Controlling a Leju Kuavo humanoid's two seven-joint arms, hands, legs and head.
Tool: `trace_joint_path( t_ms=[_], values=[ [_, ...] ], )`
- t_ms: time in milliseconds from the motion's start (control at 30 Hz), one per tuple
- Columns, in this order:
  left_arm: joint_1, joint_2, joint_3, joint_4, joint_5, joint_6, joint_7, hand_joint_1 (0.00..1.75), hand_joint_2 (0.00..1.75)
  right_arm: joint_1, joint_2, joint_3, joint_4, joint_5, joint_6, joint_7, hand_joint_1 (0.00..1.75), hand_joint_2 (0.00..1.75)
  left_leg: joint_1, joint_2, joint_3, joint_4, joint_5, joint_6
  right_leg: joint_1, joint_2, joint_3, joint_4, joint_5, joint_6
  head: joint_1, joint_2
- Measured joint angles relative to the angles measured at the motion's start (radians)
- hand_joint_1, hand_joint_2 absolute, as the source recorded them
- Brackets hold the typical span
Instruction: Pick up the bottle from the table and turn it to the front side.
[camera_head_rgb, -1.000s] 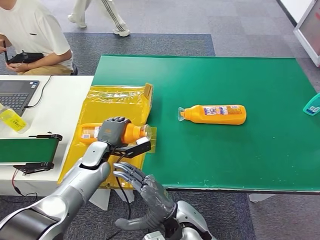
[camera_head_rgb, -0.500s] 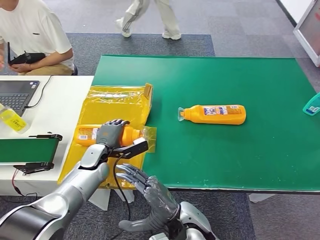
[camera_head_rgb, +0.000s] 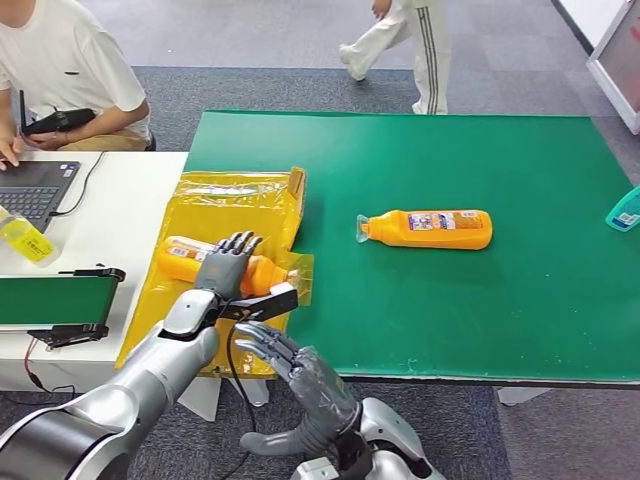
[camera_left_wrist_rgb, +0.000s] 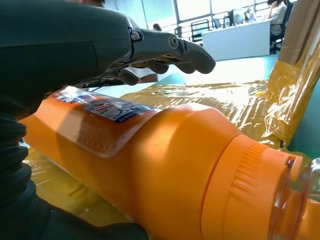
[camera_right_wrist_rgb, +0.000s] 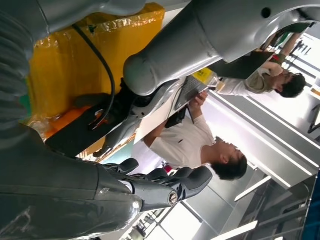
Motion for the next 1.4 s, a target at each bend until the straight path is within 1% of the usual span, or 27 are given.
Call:
trace_joint_path(
  t_ms=[100,167,300,400,467,533,600,700,767,900,967,1033,1100,1200,1267,1300,1400],
  values=[
    [0.000,0.001,0.000,0.001,0.013,0.004,-0.014,0.00,1.75,-0.003,0.000,-0.008,0.018,-0.001,-0.006,-0.004,0.00,1.75,0.000,0.000,0.000,0.000,0.000,0.000,0.000,0.000,0.000,0.000,0.000,0.000,0.000,0.000],
    [0.001,0.003,0.002,0.002,0.034,0.013,-0.038,0.00,1.75,-0.004,0.000,-0.011,0.025,-0.002,-0.006,-0.005,0.00,1.75,0.000,0.000,0.000,0.000,0.000,0.000,0.000,0.000,0.000,0.000,0.000,0.000,0.000,0.000],
    [0.011,0.005,0.018,0.002,0.108,0.034,-0.122,0.00,1.75,-0.004,0.000,-0.014,0.034,-0.002,-0.009,-0.006,0.00,1.75,0.000,0.000,0.000,0.000,0.000,0.000,0.000,0.000,0.000,0.000,0.000,0.000,0.000,0.000],
    [0.026,0.002,0.046,-0.015,0.219,0.033,-0.226,0.00,1.75,-0.003,0.001,-0.014,0.041,0.001,-0.017,-0.006,0.00,1.75,0.000,0.000,0.000,0.000,0.000,0.000,0.000,0.000,0.000,0.000,0.000,0.000,0.000,0.000],
    [0.047,-0.005,0.081,-0.055,0.352,0.007,-0.325,0.00,1.75,-0.003,0.002,-0.014,0.047,0.006,-0.029,-0.006,0.00,1.75,0.000,0.000,0.000,0.000,0.000,0.000,0.000,0.000,0.000,0.000,0.000,0.000,0.000,0.000],
    [0.081,-0.013,0.114,-0.128,0.481,-0.037,-0.401,0.00,1.75,0.000,0.003,-0.014,0.052,0.013,-0.045,-0.004,0.00,1.75,0.000,0.000,0.000,0.000,0.000,0.000,0.000,0.000,0.000,0.000,0.000,0.000,0.000,0.000],
    [0.134,-0.018,0.124,-0.241,0.574,-0.087,-0.421,0.00,1.75,0.006,0.004,-0.014,0.056,0.019,-0.062,0.003,0.00,1.75,0.000,0.000,0.000,0.000,0.000,0.000,0.000,0.000,-0.001,0.000,0.000,0.000,0.000,0.000],
    [0.228,-0.021,0.106,-0.446,0.689,-0.140,-0.408,0.00,1.75,0.018,0.004,-0.015,0.062,0.023,-0.073,0.013,0.00,1.75,0.000,0.000,-0.001,0.000,-0.001,0.000,0.000,0.000,-0.001,0.000,0.000,0.000,0.000,0.000],
    [0.286,-0.019,0.085,-0.581,0.743,-0.142,-0.401,0.00,1.75,0.026,0.008,-0.019,0.065,0.019,-0.074,0.021,0.00,1.75,0.000,0.000,-0.001,0.000,-0.001,0.000,0.000,0.000,-0.002,0.000,0.000,0.000,0.000,0.000],
    [0.395,-0.009,0.027,-0.835,0.808,-0.106,-0.404,0.00,1.75,0.045,0.016,-0.027,0.077,0.027,-0.096,0.043,0.00,1.75,0.000,0.000,-0.002,0.000,-0.001,0.001,0.000,0.000,-0.002,0.000,-0.001,0.000,0.000,0.000],
    [0.453,0.003,-0.010,-0.956,0.873,-0.100,-0.420,0.00,1.75,0.055,0.019,-0.037,0.083,0.019,-0.100,0.075,0.00,1.75,0.000,0.000,-0.002,0.000,-0.001,0.000,0.000,0.000,-0.002,0.000,-0.001,0.000,0.000,0.000],
    [0.525,0.021,-0.035,-1.070,0.977,-0.110,-0.437,0.00,1.75,0.068,0.024,-0.058,0.090,-0.036,-0.057,0.137,0.00,1.75,0.000,0.000,-0.002,0.000,-0.002,0.000,0.000,0.000,-0.002,0.000,-0.001,0.000,0.000,0.000],
    [0.606,0.038,-0.042,-1.163,1.086,-0.126,-0.449,0.00,1.75,0.085,0.026,-0.087,0.096,-0.109,-0.006,0.183,0.00,1.75,0.000,0.000,-0.002,0.000,-0.003,0.001,0.000,0.000,-0.002,0.000,-0.002,0.000,0.000,0.000],
    [0.717,0.061,-0.033,-1.265,1.194,-0.154,-0.480,0.00,1.75,0.110,0.029,-0.134,0.097,-0.188,0.025,0.192,0.00,1.75,0.000,0.001,-0.002,0.000,-0.004,0.001,0.000,0.000,-0.002,0.000,-0.003,0.001,0.000,0.000],
    [0.772,0.072,-0.023,-1.312,1.230,-0.179,-0.494,0.00,1.75,0.120,0.033,-0.163,0.094,-0.232,0.039,0.190,0.00,1.75,0.000,0.001,-0.002,0.000,-0.004,0.001,0.000,0.000,-0.002,0.000,-0.004,0.002,0.000,0.000],
    [0.797,0.076,-0.016,-1.331,1.245,-0.190,-0.494,0.00,1.75,0.125,0.037,-0.180,0.088,-0.269,0.052,0.192,0.00,1.75,0.000,0.001,-0.002,0.000,-0.004,0.001,0.000,0.000,-0.002,0.000,-0.004,0.002,0.000,0.000],
    [0.885,0.082,0.023,-1.383,1.293,-0.227,-0.482,0.00,1.75,0.143,0.053,-0.256,0.050,-0.442,0.122,0.206,0.00,1.75,0.000,0.001,-0.002,0.000,-0.004,0.001,0.000,0.000,-0.002,0.000,-0.004,0.002,0.000,0.000]
  ],
)
